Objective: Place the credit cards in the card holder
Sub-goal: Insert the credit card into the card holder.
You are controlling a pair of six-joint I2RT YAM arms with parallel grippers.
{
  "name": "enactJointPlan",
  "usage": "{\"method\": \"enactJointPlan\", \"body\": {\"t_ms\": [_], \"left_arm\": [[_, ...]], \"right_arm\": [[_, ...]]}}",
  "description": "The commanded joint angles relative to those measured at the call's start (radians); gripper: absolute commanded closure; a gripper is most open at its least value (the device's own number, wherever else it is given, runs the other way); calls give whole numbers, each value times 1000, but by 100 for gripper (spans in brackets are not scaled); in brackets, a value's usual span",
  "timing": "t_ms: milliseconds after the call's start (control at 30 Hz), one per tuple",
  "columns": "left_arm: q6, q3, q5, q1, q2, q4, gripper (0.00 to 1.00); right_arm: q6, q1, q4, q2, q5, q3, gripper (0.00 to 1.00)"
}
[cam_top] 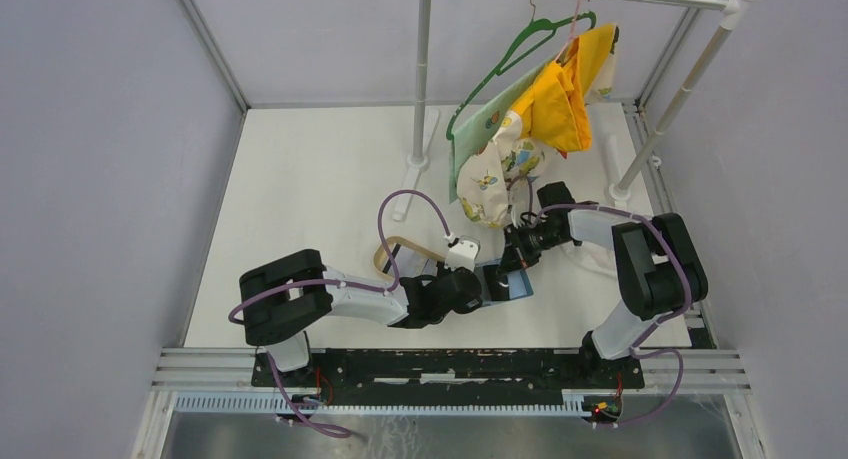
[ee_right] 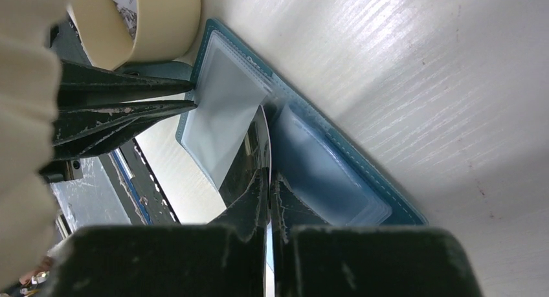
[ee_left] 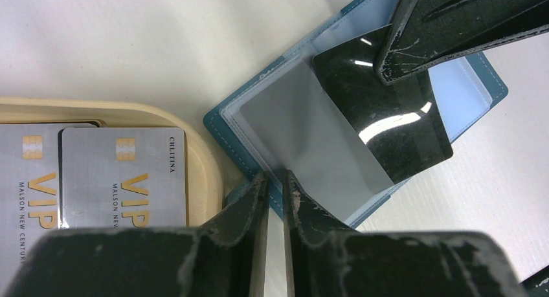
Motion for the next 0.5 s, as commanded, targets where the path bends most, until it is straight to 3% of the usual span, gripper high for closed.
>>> {"method": "enactJointPlan", "body": {"t_ms": [0, 467], "left_arm": [[-3, 13, -26, 1, -14, -12, 80], [0, 16, -21, 1, -18, -10, 80]], "right_arm": [[16, 2, 29, -37, 151, -37, 100], [91, 3, 69, -31, 169, -74, 97]]}}
